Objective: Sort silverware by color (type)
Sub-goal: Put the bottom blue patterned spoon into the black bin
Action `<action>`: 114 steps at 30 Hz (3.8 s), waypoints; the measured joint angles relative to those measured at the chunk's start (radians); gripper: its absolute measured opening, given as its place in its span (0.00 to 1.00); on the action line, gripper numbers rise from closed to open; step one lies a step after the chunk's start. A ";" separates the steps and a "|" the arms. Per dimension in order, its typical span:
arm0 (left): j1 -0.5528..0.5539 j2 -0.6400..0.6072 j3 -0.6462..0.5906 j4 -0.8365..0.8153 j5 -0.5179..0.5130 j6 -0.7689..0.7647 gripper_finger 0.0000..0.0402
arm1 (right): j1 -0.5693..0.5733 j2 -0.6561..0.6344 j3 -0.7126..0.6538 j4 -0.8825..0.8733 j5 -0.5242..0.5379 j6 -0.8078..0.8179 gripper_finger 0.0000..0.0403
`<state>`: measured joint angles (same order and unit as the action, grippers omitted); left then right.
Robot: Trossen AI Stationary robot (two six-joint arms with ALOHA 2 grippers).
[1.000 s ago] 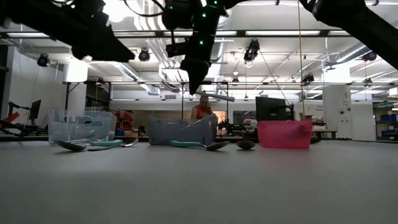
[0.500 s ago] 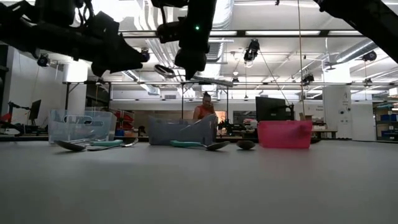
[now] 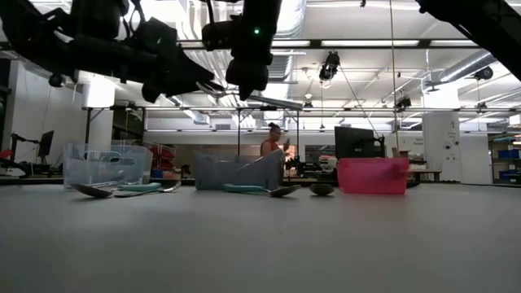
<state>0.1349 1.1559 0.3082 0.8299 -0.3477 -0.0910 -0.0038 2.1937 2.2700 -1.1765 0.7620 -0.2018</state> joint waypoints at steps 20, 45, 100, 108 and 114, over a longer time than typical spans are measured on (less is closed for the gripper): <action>0.010 0.099 0.082 0.000 -0.026 -0.103 0.03 | 0.013 0.000 0.000 0.007 -0.002 -0.010 0.03; 0.199 -0.026 0.064 -0.112 0.101 -0.297 0.00 | -0.019 -0.176 0.000 0.029 -0.311 -0.093 0.38; 0.222 -0.189 -0.014 -0.042 0.321 -0.492 0.10 | -0.122 -0.588 -0.823 0.878 -0.511 -0.261 0.08; 0.247 -0.190 -0.014 -0.050 0.302 -0.416 0.29 | -0.211 -0.589 -0.795 0.780 -0.626 -0.173 0.08; 0.274 -0.196 -0.014 -0.085 0.245 -0.372 0.42 | -0.294 -0.576 -0.750 0.674 -0.684 -0.106 0.08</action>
<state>0.4091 0.9596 0.2943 0.7452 -0.1027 -0.4629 -0.2983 1.6175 1.5196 -0.5029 0.0783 -0.3073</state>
